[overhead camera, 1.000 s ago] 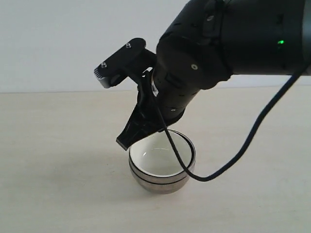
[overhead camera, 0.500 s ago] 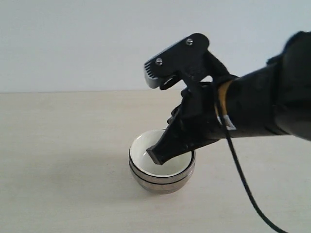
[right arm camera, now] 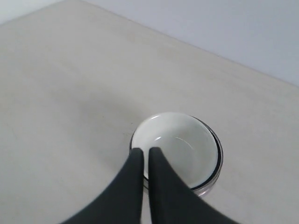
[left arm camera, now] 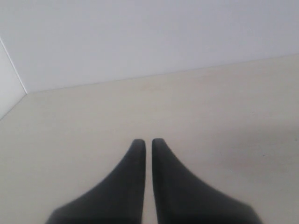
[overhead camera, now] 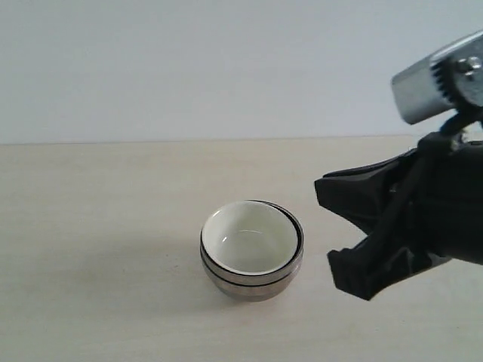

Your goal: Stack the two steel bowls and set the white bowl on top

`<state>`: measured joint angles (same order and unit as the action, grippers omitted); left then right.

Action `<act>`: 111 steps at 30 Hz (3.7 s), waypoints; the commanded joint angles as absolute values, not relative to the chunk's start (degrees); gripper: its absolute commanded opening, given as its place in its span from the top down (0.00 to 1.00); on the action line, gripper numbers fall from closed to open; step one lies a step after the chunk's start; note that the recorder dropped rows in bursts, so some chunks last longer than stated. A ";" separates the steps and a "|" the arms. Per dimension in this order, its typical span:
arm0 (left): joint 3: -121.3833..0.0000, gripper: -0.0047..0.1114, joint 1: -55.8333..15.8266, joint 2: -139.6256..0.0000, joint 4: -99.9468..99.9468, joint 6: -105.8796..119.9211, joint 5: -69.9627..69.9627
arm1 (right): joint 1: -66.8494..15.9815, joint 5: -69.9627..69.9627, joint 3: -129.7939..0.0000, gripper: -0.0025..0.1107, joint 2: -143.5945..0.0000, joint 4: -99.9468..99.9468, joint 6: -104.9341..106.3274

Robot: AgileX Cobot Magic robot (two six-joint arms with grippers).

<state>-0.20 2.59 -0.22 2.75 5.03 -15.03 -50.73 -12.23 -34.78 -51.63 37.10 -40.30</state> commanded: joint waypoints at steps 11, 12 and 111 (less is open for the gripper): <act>0.00 0.93 2.73 0.00 2.36 4.47 -14.62 | -50.47 -14.90 -32.68 0.98 -45.89 37.42 -47.50; 0.00 0.93 2.73 0.00 2.36 4.47 -14.62 | -50.47 -14.79 -32.68 0.98 -45.89 37.42 -47.50; 0.00 0.93 2.73 0.00 2.36 4.47 -14.62 | -10.30 -20.01 0.00 0.98 0.00 2.08 -4.50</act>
